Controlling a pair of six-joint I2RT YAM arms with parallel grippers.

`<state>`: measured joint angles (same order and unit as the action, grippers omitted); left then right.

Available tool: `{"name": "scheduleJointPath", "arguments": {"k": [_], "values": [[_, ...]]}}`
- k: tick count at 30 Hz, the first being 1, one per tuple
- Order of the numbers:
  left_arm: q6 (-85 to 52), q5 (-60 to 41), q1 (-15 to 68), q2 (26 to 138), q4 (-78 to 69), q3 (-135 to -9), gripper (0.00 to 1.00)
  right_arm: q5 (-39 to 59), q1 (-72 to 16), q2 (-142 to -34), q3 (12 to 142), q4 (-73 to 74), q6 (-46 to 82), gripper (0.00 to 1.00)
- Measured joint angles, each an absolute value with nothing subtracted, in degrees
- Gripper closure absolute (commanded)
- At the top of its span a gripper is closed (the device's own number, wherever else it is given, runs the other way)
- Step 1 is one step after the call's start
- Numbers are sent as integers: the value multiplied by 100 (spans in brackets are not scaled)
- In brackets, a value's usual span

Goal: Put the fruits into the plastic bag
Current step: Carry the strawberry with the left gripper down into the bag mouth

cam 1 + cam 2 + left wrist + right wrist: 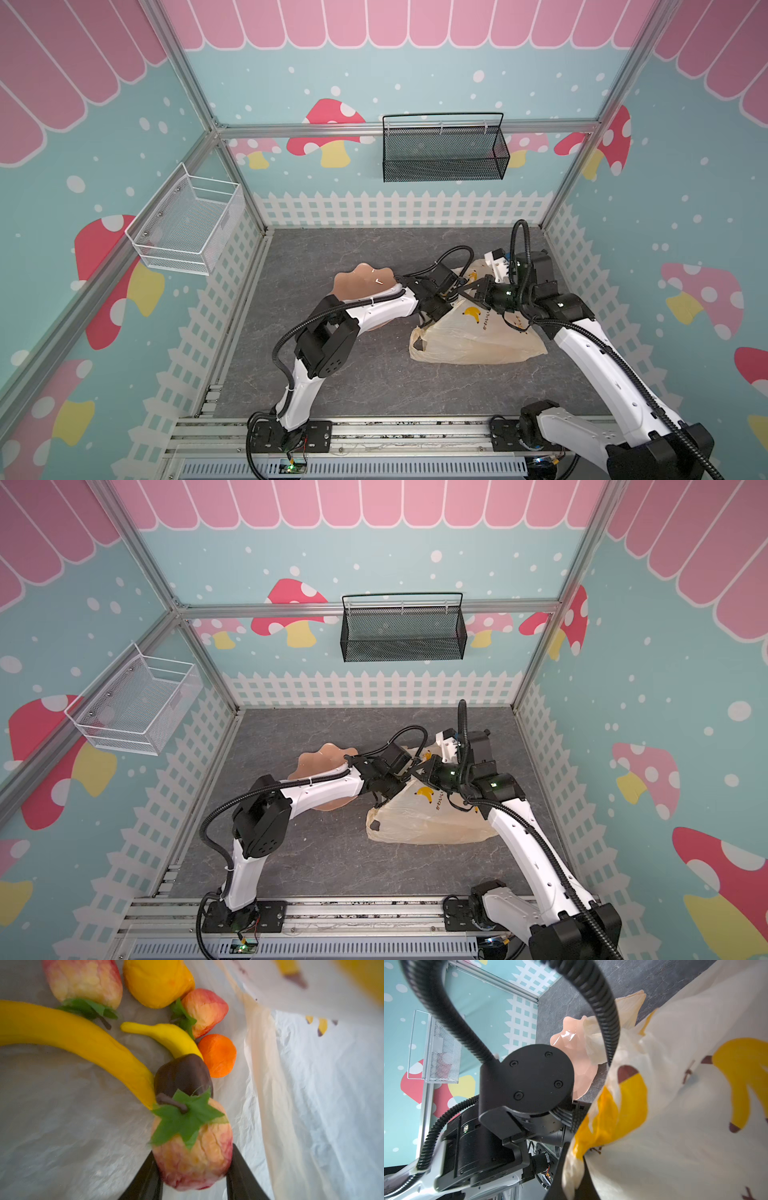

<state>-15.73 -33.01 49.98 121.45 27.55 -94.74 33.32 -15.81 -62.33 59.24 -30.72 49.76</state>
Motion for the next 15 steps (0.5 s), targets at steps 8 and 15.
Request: {"name": "scheduleJointPath", "arguments": {"k": [8,15], "values": [[-2132,-3566,5151,12512,2167,-9533,52,3350,-1581,-6261,5924,-3046,4976,100],[-2324,-3583,5188,12584,2056,-9539,26,3371,-1581,-6267,5924,-3044,4971,100]]}}
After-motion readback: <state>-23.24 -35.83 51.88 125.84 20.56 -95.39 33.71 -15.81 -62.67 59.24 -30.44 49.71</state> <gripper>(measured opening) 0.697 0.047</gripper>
